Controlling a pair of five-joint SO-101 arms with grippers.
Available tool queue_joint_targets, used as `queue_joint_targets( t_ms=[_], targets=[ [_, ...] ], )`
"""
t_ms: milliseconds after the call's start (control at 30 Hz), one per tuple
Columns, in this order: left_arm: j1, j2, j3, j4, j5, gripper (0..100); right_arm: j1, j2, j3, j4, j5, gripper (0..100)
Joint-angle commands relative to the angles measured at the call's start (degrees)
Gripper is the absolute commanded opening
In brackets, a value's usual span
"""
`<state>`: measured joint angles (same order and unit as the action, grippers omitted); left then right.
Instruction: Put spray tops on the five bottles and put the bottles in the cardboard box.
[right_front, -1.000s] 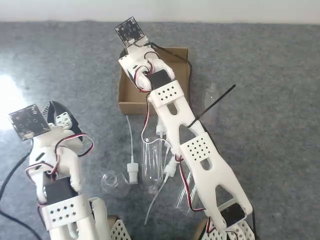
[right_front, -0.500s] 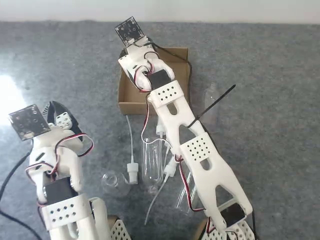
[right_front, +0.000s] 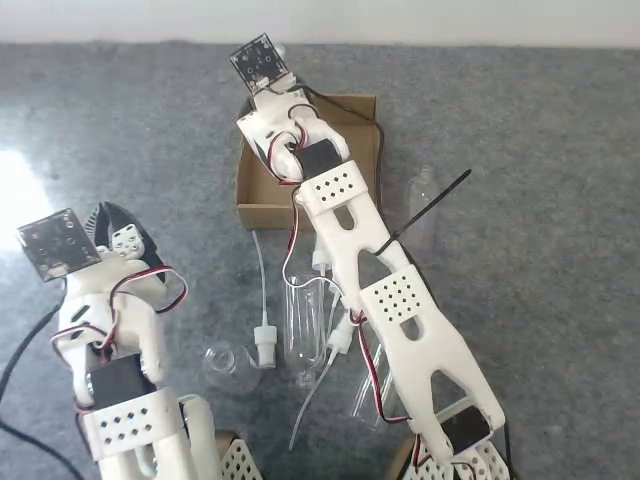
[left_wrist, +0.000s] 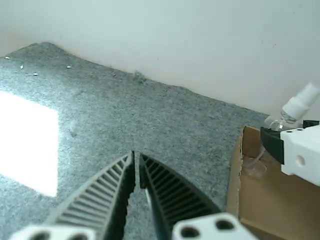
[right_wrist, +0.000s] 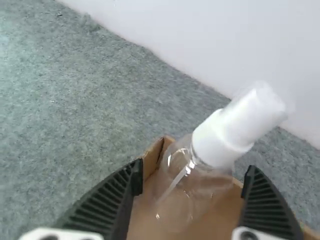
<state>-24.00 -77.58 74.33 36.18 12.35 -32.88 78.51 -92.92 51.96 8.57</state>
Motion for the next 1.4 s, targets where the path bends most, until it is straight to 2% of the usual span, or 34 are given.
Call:
queue_joint_targets(
  t_ms=[0,267,867,1067,1367],
  targets=[
    [-0.18,0.26,-0.57,-1.58,0.00,2,-0.92,-1.54,-3.60,4.18,0.00,28.4],
    [-0.26,0.26,-0.57,-1.58,0.00,2,-0.75,-3.65,-3.52,9.27,0.00,28.4],
    [-0.26,0.26,-0.48,-1.58,0.00,2,0.48,-15.34,-3.52,33.63,-0.44,28.2],
    [-0.18,0.26,-0.31,-1.58,0.00,2,0.48,-19.82,-3.52,38.20,-0.53,28.2],
    [-0.18,0.26,4.79,-10.29,0.09,2,-2.86,-28.26,-3.52,50.59,-0.53,28.1]
  ],
)
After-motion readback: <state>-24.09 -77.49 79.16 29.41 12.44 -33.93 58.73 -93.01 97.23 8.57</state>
